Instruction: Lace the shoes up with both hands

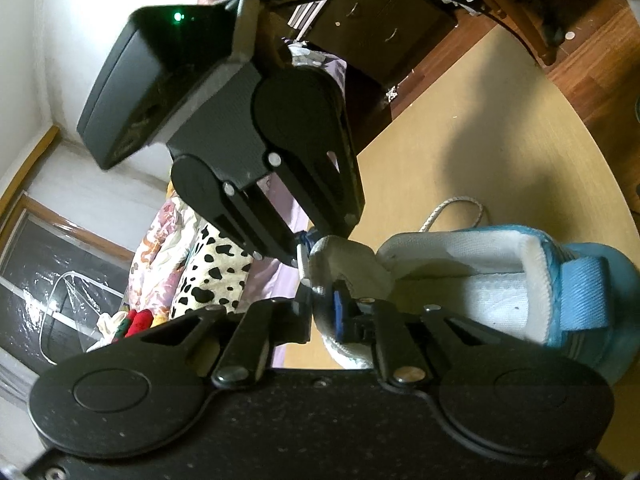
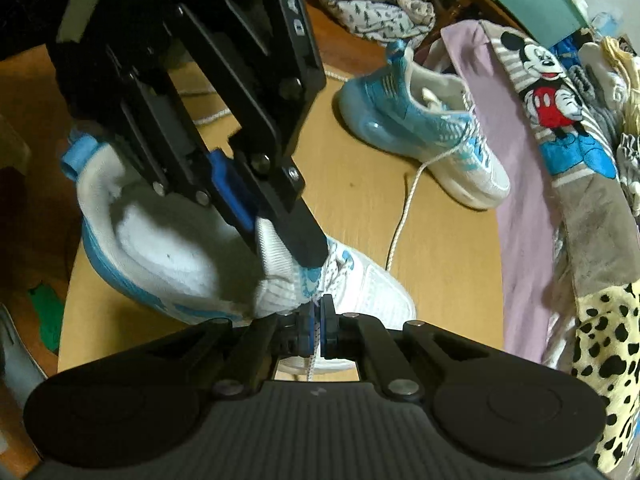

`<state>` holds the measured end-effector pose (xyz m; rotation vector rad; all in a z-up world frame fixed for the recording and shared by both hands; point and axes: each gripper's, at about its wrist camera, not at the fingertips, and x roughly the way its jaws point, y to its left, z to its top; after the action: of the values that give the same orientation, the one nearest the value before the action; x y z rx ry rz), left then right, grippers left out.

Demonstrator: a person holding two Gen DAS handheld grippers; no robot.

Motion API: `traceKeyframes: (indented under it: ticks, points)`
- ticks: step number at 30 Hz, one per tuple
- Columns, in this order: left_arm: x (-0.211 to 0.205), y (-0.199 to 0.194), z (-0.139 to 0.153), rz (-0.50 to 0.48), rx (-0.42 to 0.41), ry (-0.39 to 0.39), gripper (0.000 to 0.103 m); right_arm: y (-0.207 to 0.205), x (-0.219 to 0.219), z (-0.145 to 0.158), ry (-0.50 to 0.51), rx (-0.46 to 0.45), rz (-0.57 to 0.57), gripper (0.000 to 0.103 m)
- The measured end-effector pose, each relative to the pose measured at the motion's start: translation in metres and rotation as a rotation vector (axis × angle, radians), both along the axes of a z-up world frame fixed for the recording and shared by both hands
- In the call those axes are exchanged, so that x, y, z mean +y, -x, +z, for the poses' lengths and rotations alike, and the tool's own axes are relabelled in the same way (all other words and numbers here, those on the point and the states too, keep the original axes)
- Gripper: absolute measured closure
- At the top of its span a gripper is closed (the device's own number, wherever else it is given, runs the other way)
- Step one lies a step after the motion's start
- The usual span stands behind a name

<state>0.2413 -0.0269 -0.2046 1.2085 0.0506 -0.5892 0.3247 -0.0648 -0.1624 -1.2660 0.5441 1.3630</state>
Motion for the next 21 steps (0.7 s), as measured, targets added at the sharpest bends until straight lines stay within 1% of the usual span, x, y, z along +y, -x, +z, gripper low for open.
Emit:
traceKeyframes:
  ticks: [4,9,14,18,21]
  points:
    - [-0.002,0.000,0.000,0.001,0.004,0.001,0.094,-0.001,-0.007,0.004,-0.041,0.006,-0.003,0.099]
    - [-0.004,0.000,0.000,0.006,0.003,-0.002,0.094,-0.007,-0.009,0.006,-0.048,0.031,-0.042,0.098]
    - [-0.004,0.001,0.000,0.007,-0.001,-0.011,0.094,-0.024,-0.023,0.025,-0.069,0.154,-0.139,0.098]
    - [-0.005,0.003,-0.002,-0.002,-0.016,-0.032,0.094,-0.047,-0.035,0.035,-0.083,0.262,-0.272,0.097]
    - [-0.008,0.004,-0.005,-0.014,-0.033,-0.057,0.094,-0.059,-0.027,0.038,-0.085,0.344,-0.323,0.097]
